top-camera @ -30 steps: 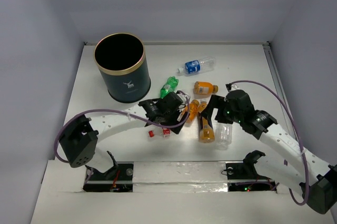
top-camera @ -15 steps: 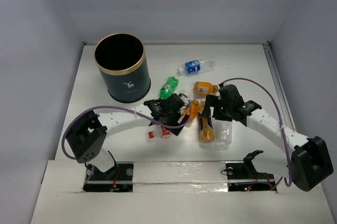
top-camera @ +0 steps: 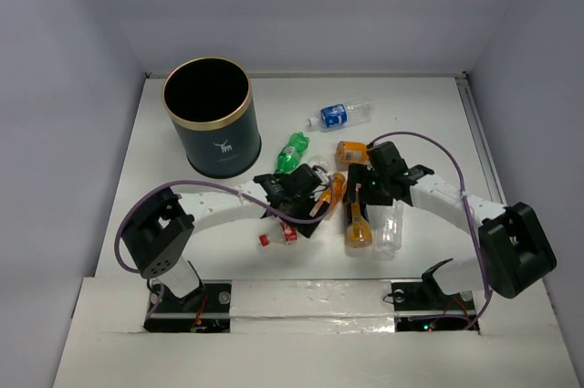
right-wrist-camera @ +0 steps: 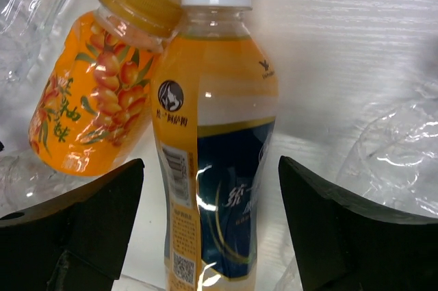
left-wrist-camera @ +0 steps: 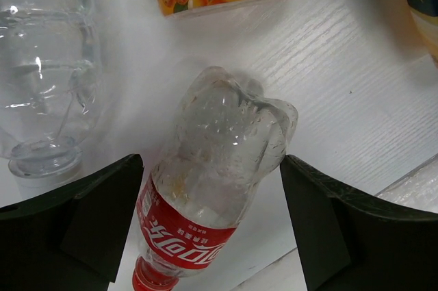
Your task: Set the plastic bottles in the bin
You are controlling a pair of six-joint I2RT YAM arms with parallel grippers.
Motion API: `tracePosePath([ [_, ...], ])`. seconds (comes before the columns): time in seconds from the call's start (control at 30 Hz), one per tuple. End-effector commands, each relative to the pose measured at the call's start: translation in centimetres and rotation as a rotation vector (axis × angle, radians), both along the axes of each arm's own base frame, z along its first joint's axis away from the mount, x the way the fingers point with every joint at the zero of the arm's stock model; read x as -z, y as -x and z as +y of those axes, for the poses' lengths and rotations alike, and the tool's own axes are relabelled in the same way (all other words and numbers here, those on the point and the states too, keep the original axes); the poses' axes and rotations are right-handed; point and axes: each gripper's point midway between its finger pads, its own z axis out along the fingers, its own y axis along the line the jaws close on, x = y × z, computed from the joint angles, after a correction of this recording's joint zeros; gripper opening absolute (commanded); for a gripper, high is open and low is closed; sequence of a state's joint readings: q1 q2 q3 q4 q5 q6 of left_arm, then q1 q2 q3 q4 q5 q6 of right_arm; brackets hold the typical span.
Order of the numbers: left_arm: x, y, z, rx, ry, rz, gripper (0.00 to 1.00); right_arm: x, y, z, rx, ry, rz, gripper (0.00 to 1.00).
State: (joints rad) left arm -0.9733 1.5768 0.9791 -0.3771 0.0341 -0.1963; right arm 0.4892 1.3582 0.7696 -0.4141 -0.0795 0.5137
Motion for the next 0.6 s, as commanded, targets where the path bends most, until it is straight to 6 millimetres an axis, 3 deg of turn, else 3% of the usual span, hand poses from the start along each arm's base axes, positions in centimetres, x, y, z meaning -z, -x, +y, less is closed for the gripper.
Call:
tracePosePath([
  [0.0,0.6,0.4,0.0,0.003,0.006,0.023,0.78,-1.5,-2.6,0.9,-0.009,-0.027,-0.078,0.81],
  [0.13,0.8,0.6,-0.2,-0.003,0.018,0.036,0.71,-0.9,-2.6,0.8,-0.014,-0.017,-0.066,0.78],
  [0.27,0.4,0.8,-0.5,-0.013,0.042,0.045,0.49,-0.3,-2.3,0.6,-0.018,-0.003,-0.057,0.73],
  [0.3,0.2,0.9,-0.7,-0.009,0.055,0.049,0.48,-0.2,-2.3,0.5,-0.018,-0.002,-0.055,0.73],
  [0.47,-2.3,1.0,-1.6,-0.007,0.143,0.033,0.43,0.1,-1.8,0.3,-0.024,-0.001,-0.05,0.66],
  [0.57,-4.7,1.1,-2.0,-0.01,0.191,0.024,0.39,-0.9,-1.6,0.1,-0.016,-0.003,-0.067,0.61],
])
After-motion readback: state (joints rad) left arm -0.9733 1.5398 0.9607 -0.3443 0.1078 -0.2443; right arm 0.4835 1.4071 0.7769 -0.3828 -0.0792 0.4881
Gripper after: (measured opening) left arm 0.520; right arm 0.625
